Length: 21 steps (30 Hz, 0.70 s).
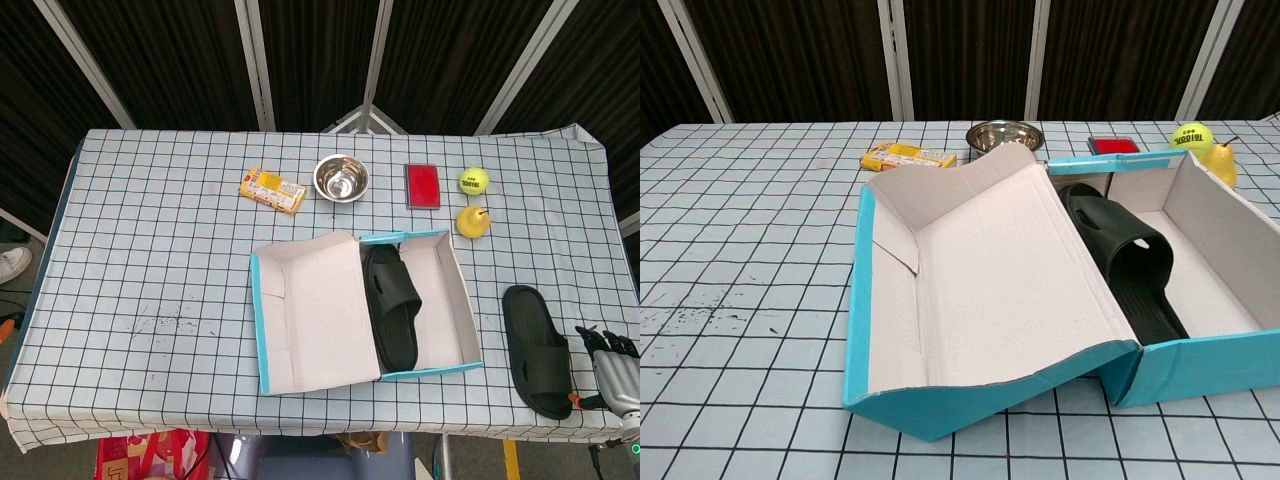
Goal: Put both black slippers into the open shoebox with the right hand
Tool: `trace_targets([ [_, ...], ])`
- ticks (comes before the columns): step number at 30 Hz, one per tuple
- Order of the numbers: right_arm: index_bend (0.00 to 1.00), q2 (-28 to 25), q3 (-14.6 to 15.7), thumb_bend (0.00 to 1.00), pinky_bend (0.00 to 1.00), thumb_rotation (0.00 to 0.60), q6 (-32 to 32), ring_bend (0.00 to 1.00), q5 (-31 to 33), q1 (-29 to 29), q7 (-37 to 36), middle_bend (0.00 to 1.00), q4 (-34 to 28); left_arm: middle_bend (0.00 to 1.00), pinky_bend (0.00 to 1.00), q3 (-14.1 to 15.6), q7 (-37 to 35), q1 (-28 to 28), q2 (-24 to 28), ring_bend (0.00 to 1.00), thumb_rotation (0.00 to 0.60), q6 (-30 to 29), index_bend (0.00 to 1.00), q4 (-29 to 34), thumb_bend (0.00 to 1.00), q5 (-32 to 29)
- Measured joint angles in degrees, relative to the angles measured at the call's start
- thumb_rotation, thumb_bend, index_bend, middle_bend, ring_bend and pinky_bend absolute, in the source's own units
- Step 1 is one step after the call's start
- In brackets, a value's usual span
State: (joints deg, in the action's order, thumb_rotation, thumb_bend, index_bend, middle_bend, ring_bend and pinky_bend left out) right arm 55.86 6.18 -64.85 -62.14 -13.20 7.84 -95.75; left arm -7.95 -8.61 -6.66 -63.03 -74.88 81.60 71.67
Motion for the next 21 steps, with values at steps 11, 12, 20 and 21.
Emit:
trace_targets([
  [11,0.09,5.36,-0.48,0.18,0.00,0.600,-0.05,0.01,-2.09,2.10,-1.26,0.13,4.68,0.00,0.07,0.14,0.38,-0.12,-0.05,0.00,0.600,0.13,0.01,0.08,0.33,0.18],
  [12,0.09,5.99,-0.54,0.18,0.00,0.600,-0.29,0.01,-2.47,2.33,-1.53,0.13,5.37,0.00,0.07,0.13,0.45,-0.12,-0.07,0.00,0.600,0.08,0.01,0.10,0.33,0.18],
  [20,0.09,11.45,-1.31,0.18,0.00,0.600,-3.06,0.01,-7.27,4.03,-3.76,0.13,12.27,0.00,0.07,0.22,1.19,-0.26,-0.23,0.00,0.600,0.21,0.01,0.33,0.33,0.12],
  [21,0.09,12.04,-1.44,0.18,0.00,0.600,-3.36,0.01,-7.73,4.17,-4.05,0.13,13.02,0.00,0.07,0.22,1.28,-0.27,-0.24,0.00,0.600,0.20,0.01,0.36,0.33,0.07],
])
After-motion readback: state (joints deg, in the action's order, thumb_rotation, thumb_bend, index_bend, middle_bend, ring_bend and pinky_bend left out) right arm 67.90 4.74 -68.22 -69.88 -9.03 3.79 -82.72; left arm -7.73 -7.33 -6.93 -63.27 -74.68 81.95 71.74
